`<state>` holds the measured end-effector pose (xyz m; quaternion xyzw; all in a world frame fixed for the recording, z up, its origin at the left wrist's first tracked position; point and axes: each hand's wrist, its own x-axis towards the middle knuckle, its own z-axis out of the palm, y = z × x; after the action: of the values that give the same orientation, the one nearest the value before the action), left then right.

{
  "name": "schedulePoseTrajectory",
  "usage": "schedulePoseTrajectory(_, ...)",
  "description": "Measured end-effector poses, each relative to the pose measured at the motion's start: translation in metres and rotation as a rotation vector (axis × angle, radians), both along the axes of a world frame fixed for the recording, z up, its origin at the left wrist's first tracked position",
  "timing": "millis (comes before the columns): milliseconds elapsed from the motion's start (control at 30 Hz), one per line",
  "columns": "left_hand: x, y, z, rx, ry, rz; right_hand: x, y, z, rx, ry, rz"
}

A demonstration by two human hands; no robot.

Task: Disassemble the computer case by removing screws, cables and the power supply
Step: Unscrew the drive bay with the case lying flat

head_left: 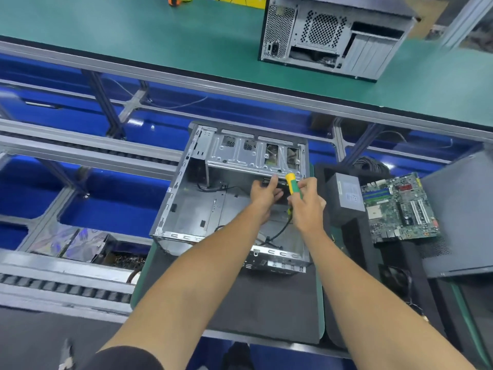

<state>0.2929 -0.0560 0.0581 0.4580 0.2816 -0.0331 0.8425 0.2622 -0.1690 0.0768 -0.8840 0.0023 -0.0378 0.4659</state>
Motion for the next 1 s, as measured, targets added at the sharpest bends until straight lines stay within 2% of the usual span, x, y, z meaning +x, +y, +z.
schedulePoseTrajectory(133,0.002,0.000,-0.010,-0.084,-0.031,-0.022,0.000,-0.001,0.003,0.001,0.005,0.002)
schedulePoseTrajectory(667,-0.013,0.010,-0.010,-0.064,0.029,-0.148,-0.007,0.003,0.013,-0.033,0.003,-0.056)
schedulePoseTrajectory(1000,-0.042,0.036,-0.003,0.025,0.088,-0.372,-0.010,0.004,0.015,-0.028,-0.020,-0.084)
